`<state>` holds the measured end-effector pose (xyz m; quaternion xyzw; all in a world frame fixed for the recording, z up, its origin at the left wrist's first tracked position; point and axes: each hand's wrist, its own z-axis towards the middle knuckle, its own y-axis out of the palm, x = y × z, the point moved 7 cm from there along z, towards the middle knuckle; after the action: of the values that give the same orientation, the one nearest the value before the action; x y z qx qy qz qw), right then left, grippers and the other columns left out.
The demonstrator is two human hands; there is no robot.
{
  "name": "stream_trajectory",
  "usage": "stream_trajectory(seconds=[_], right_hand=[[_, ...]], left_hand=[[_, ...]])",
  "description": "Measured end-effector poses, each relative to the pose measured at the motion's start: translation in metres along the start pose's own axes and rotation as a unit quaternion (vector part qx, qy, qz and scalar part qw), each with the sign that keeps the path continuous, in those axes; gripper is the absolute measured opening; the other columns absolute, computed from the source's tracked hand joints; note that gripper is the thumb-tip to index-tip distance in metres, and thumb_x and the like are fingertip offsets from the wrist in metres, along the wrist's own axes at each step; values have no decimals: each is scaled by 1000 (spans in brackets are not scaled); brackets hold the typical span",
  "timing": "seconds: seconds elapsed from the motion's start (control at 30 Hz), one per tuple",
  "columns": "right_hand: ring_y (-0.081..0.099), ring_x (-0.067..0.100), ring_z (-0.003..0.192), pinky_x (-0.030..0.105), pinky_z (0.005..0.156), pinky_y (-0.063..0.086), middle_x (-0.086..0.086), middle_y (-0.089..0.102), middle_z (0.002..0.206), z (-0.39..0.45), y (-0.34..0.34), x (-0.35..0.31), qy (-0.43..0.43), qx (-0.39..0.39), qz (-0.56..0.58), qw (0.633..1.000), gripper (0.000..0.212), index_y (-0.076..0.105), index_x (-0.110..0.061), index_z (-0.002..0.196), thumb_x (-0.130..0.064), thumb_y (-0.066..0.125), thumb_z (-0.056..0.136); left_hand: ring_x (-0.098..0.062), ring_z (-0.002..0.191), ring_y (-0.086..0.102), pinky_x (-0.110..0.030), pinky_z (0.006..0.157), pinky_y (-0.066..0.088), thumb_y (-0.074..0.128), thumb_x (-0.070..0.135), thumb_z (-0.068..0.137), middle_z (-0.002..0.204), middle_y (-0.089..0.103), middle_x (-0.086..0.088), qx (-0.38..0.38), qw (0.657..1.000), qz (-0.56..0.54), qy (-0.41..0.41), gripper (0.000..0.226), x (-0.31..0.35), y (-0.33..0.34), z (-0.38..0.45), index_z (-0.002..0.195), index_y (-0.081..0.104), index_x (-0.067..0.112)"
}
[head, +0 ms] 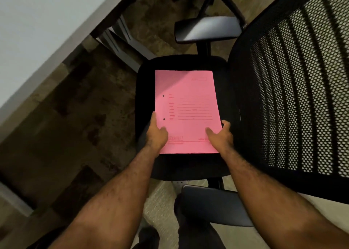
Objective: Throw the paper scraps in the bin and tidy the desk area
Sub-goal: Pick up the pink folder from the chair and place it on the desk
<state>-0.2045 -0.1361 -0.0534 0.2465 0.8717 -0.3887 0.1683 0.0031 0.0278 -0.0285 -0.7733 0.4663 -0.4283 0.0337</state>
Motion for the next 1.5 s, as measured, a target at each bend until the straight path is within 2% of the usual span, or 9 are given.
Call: stream_trajectory(seconds=[0.17, 0.3, 0.47, 0.63, 0.77, 0.97, 1.27, 1.43, 1.5], right_hand=[[61, 28, 110, 38, 86, 53, 6, 61, 129, -45, -25, -22, -61, 41, 25, 997, 70, 30, -25, 146, -30, 68, 87], [58, 23, 106, 34, 83, 51, 4, 60, 125, -88, -40, -33, -104, 59, 50, 992, 64, 34, -28, 144, -29, 66, 88], [58, 27, 108, 34, 89, 48, 8, 59, 124, -151, -55, -46, -154, 96, 74, 981, 60, 39, -24, 142, -27, 64, 87], [53, 18, 94, 23, 73, 42, 4, 54, 117, -213, -62, -86, -210, 122, 88, 966, 61, 39, -27, 142, -26, 64, 86], [51, 15, 88, 20, 63, 37, 3, 54, 108, -263, -51, -141, -292, 122, 77, 945, 52, 45, -28, 134, -23, 62, 85], [54, 18, 91, 31, 73, 46, 1, 51, 108, -336, 6, -220, -381, 76, 32, 921, 46, 47, -27, 130, -24, 59, 87], [55, 15, 90, 16, 67, 42, -1, 54, 105, -455, 137, -304, -495, -25, -13, 869, 40, 50, -22, 122, -19, 59, 83], [52, 14, 96, 28, 82, 49, -2, 50, 112, -504, 204, -341, -522, -94, -57, 846, 42, 45, -22, 123, -18, 60, 84], [52, 13, 94, 23, 79, 49, -3, 49, 110, -525, 228, -359, -542, -129, -70, 828, 40, 44, -24, 120, -17, 60, 83]], left_hand=[[-25, 115, 55, -34, 102, 44, 45, 8, 94, 136, 55, -8, 26, 999, 8, 27, 63, 26, -28, -32, 152, 25, 26], [-18, 97, 56, -25, 83, 44, 45, 11, 91, 124, 60, -4, 34, 996, 29, 79, 66, 49, -58, -70, 150, 25, 31], [-23, 99, 59, -31, 84, 48, 48, 14, 88, 117, 60, 0, 37, 987, 34, 151, 64, 69, -99, -126, 145, 27, 32], [-2, 78, 57, -18, 59, 42, 50, 15, 83, 94, 59, 16, 67, 971, 4, 231, 49, 85, -158, -168, 121, 36, 43], [-8, 84, 61, -20, 59, 43, 51, 19, 84, 98, 59, 10, 115, 963, -10, 242, 40, 81, -223, -185, 116, 39, 39], [-3, 80, 59, -17, 57, 48, 53, 19, 89, 101, 58, 14, 205, 945, -31, 252, 35, 48, -339, -207, 118, 39, 34], [-16, 91, 61, -26, 65, 52, 57, 21, 90, 108, 58, 4, 334, 922, -61, 187, 38, -48, -506, -241, 123, 39, 27], [-14, 83, 59, -17, 55, 45, 57, 22, 91, 108, 60, 4, 386, 905, -72, 161, 34, -91, -577, -248, 121, 42, 25], [-16, 86, 60, -18, 57, 46, 57, 21, 91, 110, 61, 1, 403, 900, -78, 147, 34, -106, -603, -247, 122, 43, 23]])
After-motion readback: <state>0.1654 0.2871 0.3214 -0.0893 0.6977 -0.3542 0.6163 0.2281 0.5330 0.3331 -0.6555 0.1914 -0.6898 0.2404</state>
